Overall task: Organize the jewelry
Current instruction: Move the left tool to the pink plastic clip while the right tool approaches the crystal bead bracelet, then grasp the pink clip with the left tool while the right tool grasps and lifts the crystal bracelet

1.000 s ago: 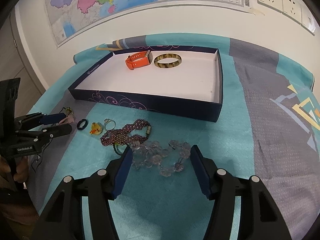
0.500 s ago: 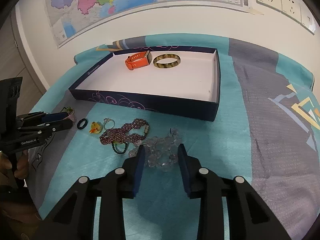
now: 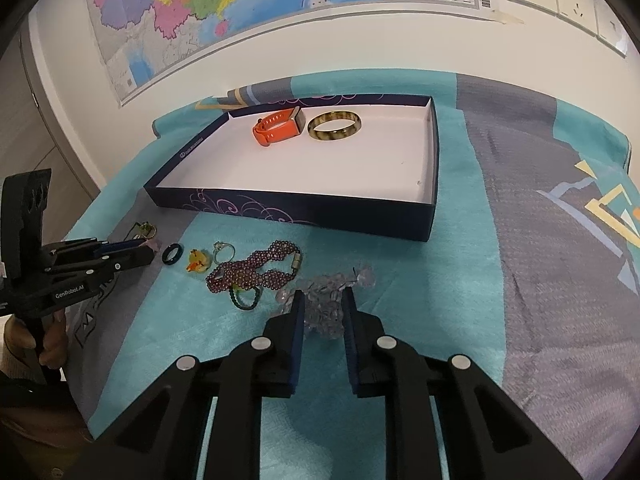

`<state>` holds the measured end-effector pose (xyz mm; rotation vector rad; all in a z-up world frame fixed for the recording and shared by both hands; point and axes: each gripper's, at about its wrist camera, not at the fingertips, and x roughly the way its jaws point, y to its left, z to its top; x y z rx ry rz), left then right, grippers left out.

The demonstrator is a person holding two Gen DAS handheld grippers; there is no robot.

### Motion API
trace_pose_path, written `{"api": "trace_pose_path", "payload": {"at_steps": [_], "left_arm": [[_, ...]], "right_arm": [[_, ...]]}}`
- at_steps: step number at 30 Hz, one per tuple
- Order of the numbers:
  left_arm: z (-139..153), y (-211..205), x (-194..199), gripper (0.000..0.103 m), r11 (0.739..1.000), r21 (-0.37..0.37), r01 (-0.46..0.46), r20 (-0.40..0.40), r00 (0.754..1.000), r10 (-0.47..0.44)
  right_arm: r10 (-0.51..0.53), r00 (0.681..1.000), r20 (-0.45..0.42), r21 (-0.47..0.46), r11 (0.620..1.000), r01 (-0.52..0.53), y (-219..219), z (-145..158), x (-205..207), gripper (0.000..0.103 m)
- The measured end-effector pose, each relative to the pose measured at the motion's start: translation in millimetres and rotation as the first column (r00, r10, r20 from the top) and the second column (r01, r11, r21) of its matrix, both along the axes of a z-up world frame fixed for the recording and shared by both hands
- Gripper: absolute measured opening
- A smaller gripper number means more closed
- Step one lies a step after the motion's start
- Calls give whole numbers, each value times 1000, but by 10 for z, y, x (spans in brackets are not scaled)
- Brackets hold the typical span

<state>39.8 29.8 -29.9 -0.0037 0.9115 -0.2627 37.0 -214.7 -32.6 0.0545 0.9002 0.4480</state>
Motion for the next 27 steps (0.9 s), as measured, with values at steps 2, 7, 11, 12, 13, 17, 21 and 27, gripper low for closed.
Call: {"api": "trace_pose_path", "payload": {"at_steps": [2,7,11,12,13,17,21,27], "left_arm": [[1,-2,-2,16,1000,-1,-1,1,1000,1],[19,-5,-10,16,1000,-3,-7,3,1000,7],[37,-12,-28,16,1000,-6,-4,3,1000,4],[43,-10,-32,16,1000,-8,-3,5,1000,3],[50,-6,-38,16,1000,-11,-3,7,1000,4],[91,-6,-61,16,1000,-23,1,17,1000,0],[136,-3,-73,16,999,-37,8,28,1000,-7],[166,-8,-92,16,999,-44,16,41,999,-14]], "right_arm": [[0,1000,0,20,1000,0,-19,25,-4,16],[-4,1000,19,28,1000,3,-41,101,-25,16],[5,1000,30,38,999,-6,-25,159,-33,16],[7,1000,30,40,999,-8,-27,167,-39,16],[7,999,32,41,999,-8,-30,174,-45,16],[7,999,40,51,999,-9,-36,216,-60,16],[10,999,52,57,998,-13,-35,264,-66,9],[11,999,48,69,998,-14,-37,285,-60,8]]}}
